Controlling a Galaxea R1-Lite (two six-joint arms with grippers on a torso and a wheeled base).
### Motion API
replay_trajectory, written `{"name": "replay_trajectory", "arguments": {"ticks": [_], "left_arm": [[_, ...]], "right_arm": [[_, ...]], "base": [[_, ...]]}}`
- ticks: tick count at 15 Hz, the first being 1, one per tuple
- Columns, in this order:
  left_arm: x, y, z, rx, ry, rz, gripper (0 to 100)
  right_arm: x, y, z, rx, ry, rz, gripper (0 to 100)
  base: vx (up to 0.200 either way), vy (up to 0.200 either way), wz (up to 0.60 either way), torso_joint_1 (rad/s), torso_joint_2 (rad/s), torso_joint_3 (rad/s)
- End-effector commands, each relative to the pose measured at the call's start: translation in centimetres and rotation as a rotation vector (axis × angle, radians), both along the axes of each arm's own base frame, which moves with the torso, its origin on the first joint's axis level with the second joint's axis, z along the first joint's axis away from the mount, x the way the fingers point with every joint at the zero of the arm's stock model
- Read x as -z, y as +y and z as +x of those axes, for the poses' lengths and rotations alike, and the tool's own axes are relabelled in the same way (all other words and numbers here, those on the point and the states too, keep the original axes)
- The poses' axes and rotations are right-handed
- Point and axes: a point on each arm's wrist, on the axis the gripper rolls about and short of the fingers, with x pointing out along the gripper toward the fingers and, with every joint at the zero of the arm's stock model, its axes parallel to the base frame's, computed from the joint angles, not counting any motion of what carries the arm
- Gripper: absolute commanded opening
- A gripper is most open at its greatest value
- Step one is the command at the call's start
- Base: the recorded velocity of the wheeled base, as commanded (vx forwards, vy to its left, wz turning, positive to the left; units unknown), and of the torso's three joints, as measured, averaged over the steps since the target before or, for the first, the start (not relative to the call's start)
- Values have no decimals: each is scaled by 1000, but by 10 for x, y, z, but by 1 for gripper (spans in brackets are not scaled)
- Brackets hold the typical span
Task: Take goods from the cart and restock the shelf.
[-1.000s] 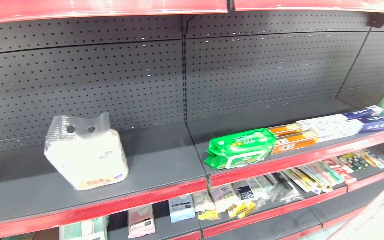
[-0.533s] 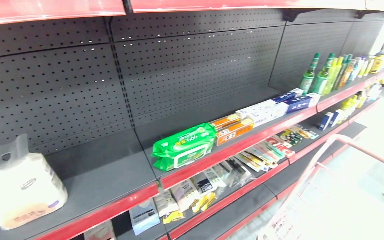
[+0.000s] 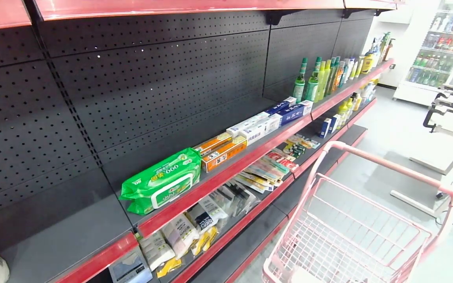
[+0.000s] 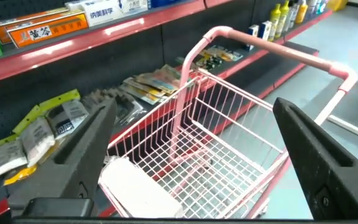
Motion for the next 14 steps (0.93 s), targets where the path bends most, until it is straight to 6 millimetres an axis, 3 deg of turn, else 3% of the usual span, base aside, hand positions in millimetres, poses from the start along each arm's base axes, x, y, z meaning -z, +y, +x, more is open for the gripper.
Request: {"name": "replay_trajectory", "arguments": {"ticks": [1,4,5,6,7,8,9,10,12,14], "left_arm": [[0,0,0,-1,1,1,100],[0,0,0,-1,0,-1,100],[0,0,0,-1,1,1,100],[0,0,0,-1,0,-1,100],[0,0,0,-1,1,1,100],[0,0,0,-1,4,1,100],[0,0,0,-1,2,1,100],[0,0,0,-1,0,-1,100],[0,0,0,-1,0,-1,100],[0,0,0,-1,0,-1,100]], "right_arm": [[0,0,0,1,2,-2,100],[0,0,0,-4,0,-4,100],[-29,0,-2,-49,-38,14,100],[-103,1,18,-71,-4,125,100],[-147,1,34,-79,-15,236,100],[-186,3,75,-84,48,262,100],[-182,2,87,-63,99,235,100],[-143,-1,116,1,313,100,100],[-93,0,141,-35,580,10,100],[-61,4,160,-101,775,-71,100]], "base": [[0,0,0,0,0,0],[0,0,0,0,0,0],[0,0,0,0,0,0],[0,0,0,0,0,0],[0,0,0,0,0,0],[0,0,0,0,0,0],[0,0,0,0,0,0],[0,0,0,0,0,0],[0,0,0,0,0,0],[0,0,0,0,0,0]]}}
